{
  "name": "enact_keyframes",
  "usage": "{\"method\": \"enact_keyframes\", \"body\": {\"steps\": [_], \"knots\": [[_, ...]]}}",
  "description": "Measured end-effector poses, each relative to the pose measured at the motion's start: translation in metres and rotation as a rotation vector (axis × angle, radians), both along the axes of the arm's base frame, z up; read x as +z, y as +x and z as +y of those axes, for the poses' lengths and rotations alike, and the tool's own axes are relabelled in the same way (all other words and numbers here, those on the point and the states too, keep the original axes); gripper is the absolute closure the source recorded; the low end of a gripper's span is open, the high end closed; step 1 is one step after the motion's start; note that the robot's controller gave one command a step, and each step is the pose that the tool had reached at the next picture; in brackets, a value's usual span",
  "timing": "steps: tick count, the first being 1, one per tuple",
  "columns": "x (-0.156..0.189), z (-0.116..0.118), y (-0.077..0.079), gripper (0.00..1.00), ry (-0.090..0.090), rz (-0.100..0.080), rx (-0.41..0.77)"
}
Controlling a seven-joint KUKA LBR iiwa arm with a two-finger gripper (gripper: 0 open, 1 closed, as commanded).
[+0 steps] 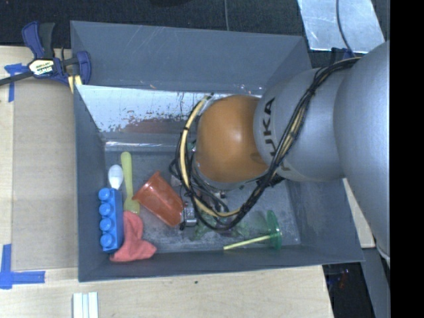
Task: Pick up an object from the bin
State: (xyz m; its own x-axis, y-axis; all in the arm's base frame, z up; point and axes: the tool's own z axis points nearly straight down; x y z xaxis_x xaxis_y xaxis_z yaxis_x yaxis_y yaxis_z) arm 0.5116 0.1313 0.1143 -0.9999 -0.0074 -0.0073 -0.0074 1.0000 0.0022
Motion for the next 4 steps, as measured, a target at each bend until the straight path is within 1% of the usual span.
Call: {"method": "enact_keyframes", "body": {"steps": [1, 2, 3, 4], "knots": [[0.01, 0.005, -0.004, 0.0, 0.0, 0.003, -0.015], [-0.013, -0.022, 0.0, 0.0, 0.0, -0.003, 0.015], [-0.039, -0.039, 0.015, 0.0, 0.007, -0.005, -0.092], [-0.033, -0.019, 0.015, 0.0, 0.003, -0.001, -0.185]]}}
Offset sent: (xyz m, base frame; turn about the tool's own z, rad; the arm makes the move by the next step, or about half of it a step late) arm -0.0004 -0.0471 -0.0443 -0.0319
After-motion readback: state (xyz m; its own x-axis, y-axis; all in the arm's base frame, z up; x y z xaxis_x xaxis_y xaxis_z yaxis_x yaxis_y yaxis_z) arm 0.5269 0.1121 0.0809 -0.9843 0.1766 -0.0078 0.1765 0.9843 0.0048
